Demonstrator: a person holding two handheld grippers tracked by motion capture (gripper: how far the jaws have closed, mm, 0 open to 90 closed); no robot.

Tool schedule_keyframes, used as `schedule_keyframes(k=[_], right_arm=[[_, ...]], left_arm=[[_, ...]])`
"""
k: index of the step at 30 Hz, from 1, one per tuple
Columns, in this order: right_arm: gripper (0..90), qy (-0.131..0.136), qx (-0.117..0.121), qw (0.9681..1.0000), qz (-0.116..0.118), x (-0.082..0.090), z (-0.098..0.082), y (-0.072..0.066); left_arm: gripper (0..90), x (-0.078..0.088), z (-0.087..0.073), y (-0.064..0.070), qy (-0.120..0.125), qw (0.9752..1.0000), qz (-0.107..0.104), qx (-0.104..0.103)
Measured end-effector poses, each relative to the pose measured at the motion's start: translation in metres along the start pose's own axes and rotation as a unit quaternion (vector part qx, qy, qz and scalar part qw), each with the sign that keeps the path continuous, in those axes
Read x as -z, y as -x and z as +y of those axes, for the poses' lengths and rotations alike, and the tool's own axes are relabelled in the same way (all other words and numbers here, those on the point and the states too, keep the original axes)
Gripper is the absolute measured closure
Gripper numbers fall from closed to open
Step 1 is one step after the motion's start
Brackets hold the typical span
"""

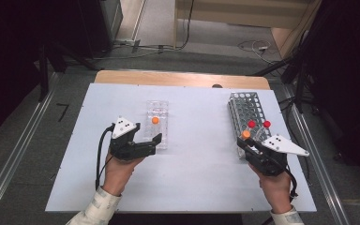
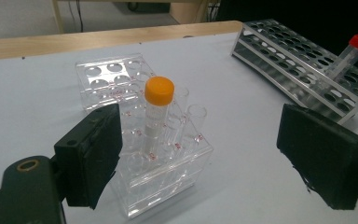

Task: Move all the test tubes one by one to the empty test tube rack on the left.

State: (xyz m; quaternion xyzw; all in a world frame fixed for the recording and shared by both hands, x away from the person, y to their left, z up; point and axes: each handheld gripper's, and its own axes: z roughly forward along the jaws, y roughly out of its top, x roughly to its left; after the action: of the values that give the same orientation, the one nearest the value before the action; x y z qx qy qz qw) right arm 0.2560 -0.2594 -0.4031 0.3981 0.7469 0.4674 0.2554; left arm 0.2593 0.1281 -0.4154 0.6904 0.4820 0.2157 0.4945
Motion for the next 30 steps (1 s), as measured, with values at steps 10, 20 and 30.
schedule_keyframes(k=[10,20,30], right_arm=[[71.9,-0.020,0.020,0.9991,0.033,-0.021,-0.001,-0.023],[71.9,-0.027,0.033,0.9978,0.051,-0.037,0.000,-0.040],[72.0,-0.031,0.046,0.9966,0.061,-0.051,0.003,-0.054]], left_arm=[[14.7,-0.001,0.000,0.004,-0.001,1.0000,-0.006,-0.003],[14.7,-0.001,0.000,0.008,0.001,0.9999,-0.010,-0.006],[14.7,0.001,0.001,0.009,0.004,0.9999,-0.012,-0.009]])
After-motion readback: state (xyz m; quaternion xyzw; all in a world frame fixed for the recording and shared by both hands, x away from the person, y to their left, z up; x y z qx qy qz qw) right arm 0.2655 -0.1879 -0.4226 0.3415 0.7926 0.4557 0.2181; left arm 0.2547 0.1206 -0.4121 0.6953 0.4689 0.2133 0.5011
